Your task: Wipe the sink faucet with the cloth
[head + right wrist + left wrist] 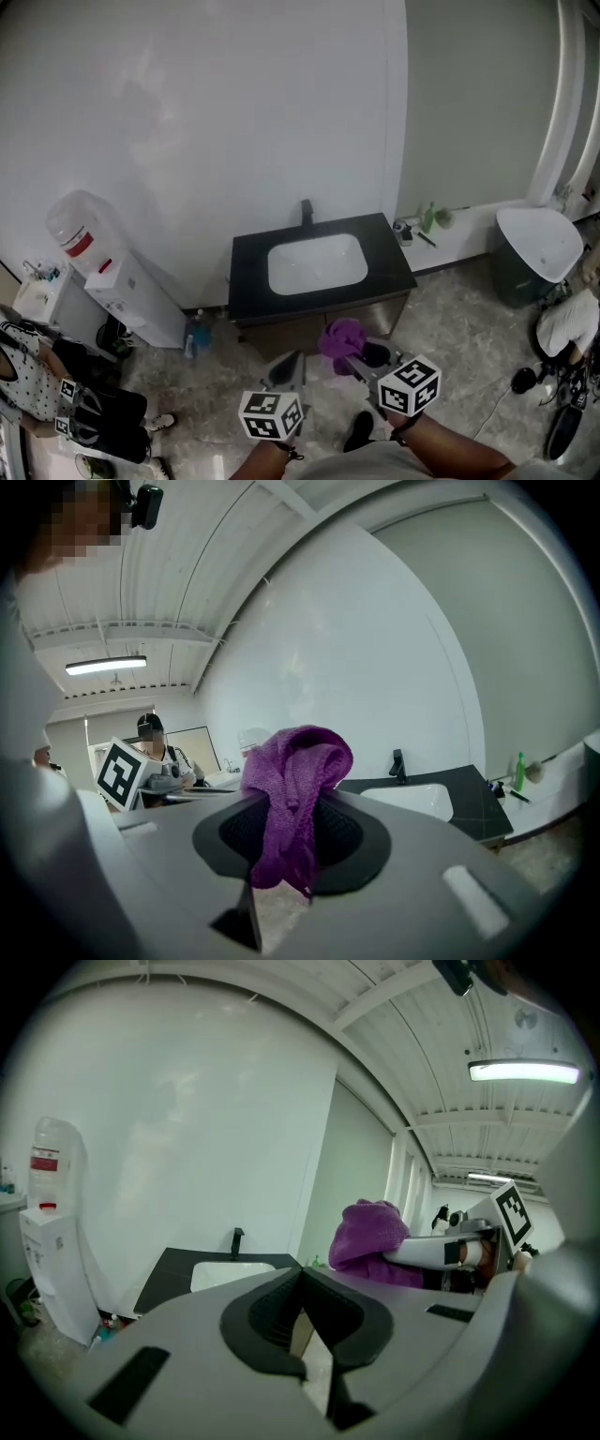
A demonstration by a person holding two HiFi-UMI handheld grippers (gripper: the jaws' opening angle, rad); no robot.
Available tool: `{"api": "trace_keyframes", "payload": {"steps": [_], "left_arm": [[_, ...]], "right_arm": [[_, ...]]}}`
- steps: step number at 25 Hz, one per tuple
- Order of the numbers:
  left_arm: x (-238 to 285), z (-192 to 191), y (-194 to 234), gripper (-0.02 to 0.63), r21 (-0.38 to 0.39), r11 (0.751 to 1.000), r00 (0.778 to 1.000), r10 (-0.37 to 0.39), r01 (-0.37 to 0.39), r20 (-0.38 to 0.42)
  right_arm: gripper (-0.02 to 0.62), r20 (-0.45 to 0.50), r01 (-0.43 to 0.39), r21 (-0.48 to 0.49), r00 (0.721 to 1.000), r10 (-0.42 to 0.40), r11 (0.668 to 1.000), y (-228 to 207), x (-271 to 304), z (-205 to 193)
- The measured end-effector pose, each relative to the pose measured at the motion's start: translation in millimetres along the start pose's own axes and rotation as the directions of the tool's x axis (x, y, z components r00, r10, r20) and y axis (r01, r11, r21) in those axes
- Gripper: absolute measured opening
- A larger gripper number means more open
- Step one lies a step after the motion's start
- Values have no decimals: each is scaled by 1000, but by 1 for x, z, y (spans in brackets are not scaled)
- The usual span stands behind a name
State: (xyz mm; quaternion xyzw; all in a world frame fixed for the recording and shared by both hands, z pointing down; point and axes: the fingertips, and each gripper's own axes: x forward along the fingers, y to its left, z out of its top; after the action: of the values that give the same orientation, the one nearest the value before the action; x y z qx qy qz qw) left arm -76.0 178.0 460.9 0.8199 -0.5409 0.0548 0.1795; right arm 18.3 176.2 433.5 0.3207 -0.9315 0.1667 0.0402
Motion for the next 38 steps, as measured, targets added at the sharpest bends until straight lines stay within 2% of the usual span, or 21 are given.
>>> {"api": "trace_keyframes", "payload": {"steps": [6, 15, 24, 31, 34, 38], "left_arm": [[89, 37, 9, 8, -16, 998, 998, 53, -53, 20], [191, 62, 39, 8, -38, 998, 999, 44, -44, -2], [321, 105, 112, 8, -36, 998, 999, -49, 48, -16], [402, 146, 181, 8, -30, 989, 986, -149, 147, -72], [433, 152, 219, 8, -42, 988, 985, -153, 150, -78], [460, 142, 242, 8, -80, 988, 983, -141, 132, -120]], "right_arm": [[97, -18, -46, -6, 999, 46, 999, -91, 40, 39], [97, -37, -58, 23, 998, 59, 998, -172, 101, 65], [97, -57, 14, 41, 998, -11, 999, -260, 202, 92], [97, -90, 108, 82, 991, -100, 991, -316, 296, 114], [97, -114, 158, 89, 982, -148, 983, -342, 331, 111], [97, -180, 172, 119, 972, -149, 978, -379, 364, 96]]}}
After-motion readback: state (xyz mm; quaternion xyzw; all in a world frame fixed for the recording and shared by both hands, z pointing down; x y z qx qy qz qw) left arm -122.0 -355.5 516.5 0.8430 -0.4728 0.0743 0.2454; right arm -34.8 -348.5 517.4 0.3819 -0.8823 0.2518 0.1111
